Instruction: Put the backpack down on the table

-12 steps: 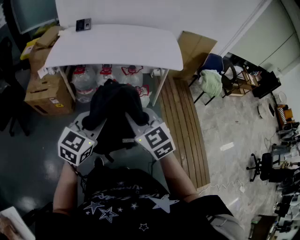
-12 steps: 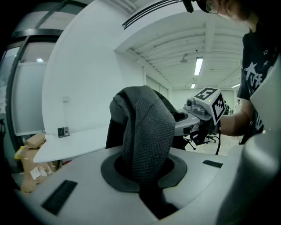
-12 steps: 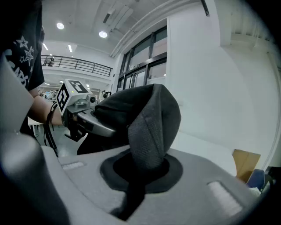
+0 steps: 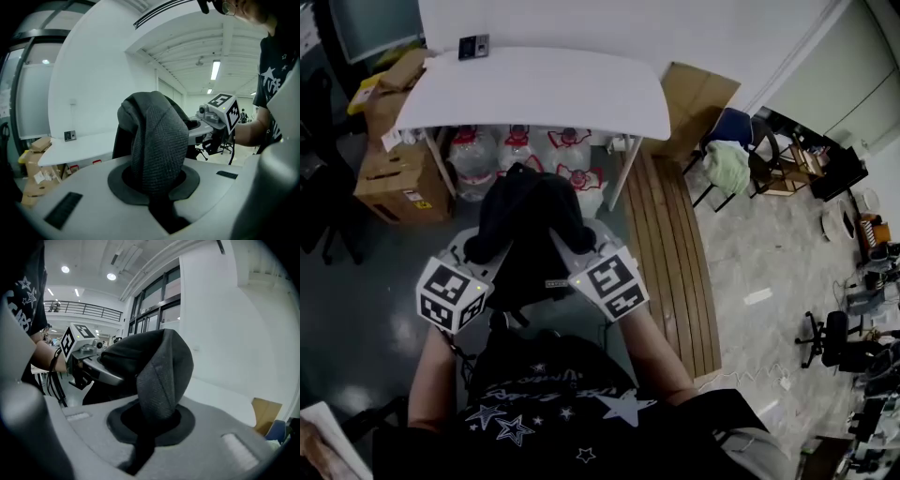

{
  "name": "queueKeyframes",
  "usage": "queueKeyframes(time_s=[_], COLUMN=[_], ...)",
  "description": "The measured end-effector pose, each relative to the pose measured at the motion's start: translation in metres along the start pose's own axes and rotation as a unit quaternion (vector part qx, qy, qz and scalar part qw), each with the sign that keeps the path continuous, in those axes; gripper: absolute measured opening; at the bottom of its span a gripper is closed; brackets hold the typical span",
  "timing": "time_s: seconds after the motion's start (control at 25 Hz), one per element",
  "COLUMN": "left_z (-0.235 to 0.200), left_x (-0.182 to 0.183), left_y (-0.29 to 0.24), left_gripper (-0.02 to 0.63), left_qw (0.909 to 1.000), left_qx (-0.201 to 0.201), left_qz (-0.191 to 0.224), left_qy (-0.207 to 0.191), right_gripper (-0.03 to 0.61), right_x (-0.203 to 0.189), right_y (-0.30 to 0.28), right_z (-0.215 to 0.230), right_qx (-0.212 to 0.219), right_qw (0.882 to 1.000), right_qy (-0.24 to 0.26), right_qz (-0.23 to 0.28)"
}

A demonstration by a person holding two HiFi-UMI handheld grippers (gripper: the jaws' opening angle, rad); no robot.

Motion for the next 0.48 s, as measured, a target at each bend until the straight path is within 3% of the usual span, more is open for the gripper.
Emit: queueKeyframes(time_s=[0.48], left_z=[0.013], left_x=[-0.003], left_y=[0.01], left_gripper=[0.049], left_qw=[0.9998], left_qx=[0.017], left_qz=[-0.011], left_qy=[0.006], right_gripper=[0.015], right_x=[-0.005], right_y=[0.006], right_z=[-0.004], right_qx=[0.029], right_qw=[1.0], right_qy=[-0.01], right_qz=[0.005])
Point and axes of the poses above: the fingertips, and each gripper's own axes: y backward along the fingers, z to its right, x out of its top, the point moved 8 cm from there along y, backward along the fingers, and after that the axes turned 12 degrees about x, right-handed, at the moved point
